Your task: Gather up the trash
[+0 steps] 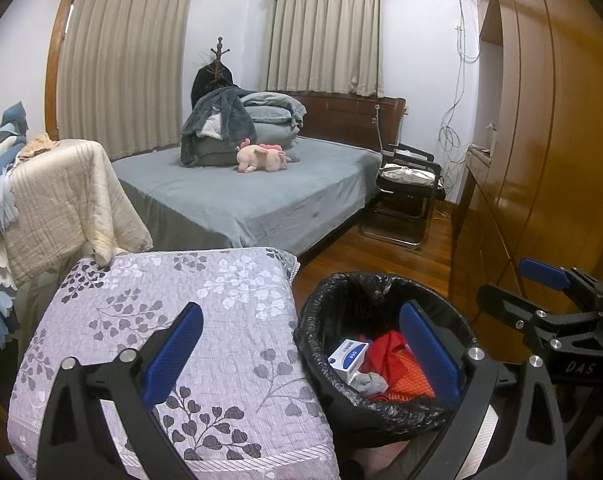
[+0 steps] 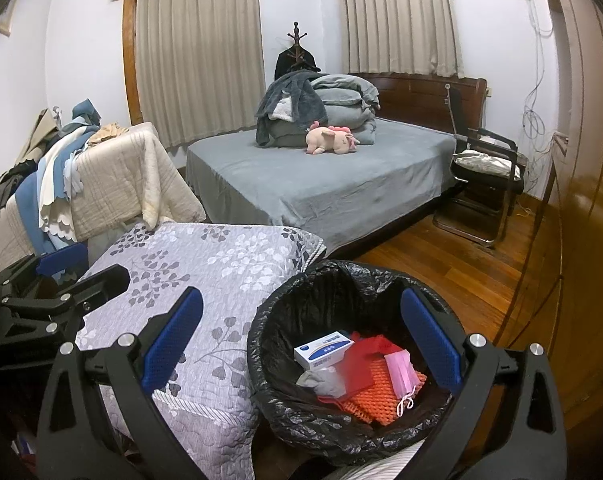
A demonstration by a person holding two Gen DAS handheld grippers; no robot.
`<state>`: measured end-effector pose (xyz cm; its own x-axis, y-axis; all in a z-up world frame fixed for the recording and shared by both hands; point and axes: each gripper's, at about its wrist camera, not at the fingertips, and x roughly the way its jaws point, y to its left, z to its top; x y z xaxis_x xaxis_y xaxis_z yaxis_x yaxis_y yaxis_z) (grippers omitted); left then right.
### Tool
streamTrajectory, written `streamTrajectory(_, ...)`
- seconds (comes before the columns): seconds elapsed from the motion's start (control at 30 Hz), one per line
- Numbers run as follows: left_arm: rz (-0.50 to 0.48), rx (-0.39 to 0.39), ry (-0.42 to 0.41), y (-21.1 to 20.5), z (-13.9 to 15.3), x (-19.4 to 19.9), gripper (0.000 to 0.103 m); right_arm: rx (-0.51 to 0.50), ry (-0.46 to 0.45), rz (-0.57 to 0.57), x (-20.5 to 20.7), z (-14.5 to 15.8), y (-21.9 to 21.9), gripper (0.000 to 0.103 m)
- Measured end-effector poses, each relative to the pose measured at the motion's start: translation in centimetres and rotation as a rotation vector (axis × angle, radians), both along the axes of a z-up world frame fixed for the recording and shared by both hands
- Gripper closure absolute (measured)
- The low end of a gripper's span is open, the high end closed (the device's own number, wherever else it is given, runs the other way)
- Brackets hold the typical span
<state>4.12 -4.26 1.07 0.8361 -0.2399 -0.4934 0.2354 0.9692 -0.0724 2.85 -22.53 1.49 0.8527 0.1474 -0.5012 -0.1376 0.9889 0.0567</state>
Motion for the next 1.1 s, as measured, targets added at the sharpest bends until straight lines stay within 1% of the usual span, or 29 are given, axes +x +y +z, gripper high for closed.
streamTrajectory(1.1, 0.001, -0.002, 0.004, 0.10, 0.07, -0.04, 0.006, -0.001, 0.005, 0.002, 0.00, 0.00, 0.39, 0.006)
